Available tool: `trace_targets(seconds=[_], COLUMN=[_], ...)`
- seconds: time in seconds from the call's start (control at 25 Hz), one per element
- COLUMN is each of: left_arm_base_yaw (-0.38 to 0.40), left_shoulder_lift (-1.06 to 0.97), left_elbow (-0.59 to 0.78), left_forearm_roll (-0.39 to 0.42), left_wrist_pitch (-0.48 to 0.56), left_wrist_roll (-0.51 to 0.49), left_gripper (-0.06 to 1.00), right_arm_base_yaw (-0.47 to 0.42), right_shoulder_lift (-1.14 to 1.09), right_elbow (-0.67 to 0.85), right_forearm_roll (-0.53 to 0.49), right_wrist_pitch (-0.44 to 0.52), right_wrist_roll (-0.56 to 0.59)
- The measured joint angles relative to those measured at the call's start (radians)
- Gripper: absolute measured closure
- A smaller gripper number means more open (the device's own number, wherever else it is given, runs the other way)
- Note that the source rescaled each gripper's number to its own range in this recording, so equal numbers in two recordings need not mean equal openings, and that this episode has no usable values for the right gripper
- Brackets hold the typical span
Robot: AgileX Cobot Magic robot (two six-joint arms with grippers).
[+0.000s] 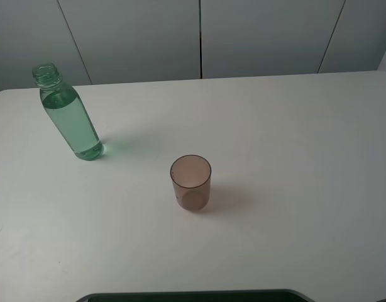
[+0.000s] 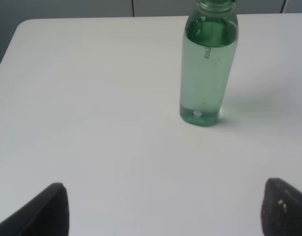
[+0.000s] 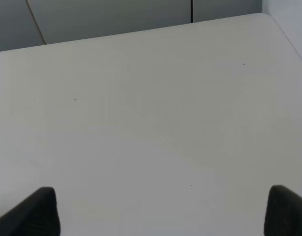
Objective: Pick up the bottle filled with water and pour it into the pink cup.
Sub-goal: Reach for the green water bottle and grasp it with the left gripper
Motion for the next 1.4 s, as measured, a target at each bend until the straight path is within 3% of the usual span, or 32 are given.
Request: trace_targets(seconds=[0.12,0.32,0.52,0.64,0.84,1.04,1.2,1.4], left_arm_base_yaw=[0.000,0.000,0.000,0.000,0.000,-0.002,-0.002,-0.002], left_shoulder_lift=[0.000,0.000,0.081,0.163,0.327,0.456,0.588,0.776], left_elbow=[-0.038,-0.060,-0.060,-0.047,0.102,0.268,0.429,0.504], left_forearm_roll=[0.000,0.000,0.000,0.000,0.000,0.004,0.016,0.099], left_wrist_pitch=[-0.057,-0.236,-0.502,-0.712,-1.127,-1.455,-1.697,-1.836], left_wrist_roll=[0.000,0.019,0.091,0.122,0.102,0.000,-0.015,-0.016], left_gripper=[-0.06,-0.06,-0.06,-0.06,-0.06,-0.06,-0.06,-0.06], right_arm_base_yaw=[0.000,0.000,0.000,0.000,0.000,0.000,0.000,0.000], right_shoulder_lift=[0.000,0.000,0.000,0.000,0.000,0.000,0.000,0.000], right_elbow=[0.000,0.000,0.000,0.000,0.000,0.000,0.000,0.000], right_forearm_roll=[0.000,0.000,0.000,0.000,0.000,0.000,0.000,0.000], right_wrist_pitch=[0.000,0.000,0.000,0.000,0.000,0.000,0.000,0.000], right_wrist_roll=[0.000,0.000,0.000,0.000,0.000,0.000,0.000,0.000])
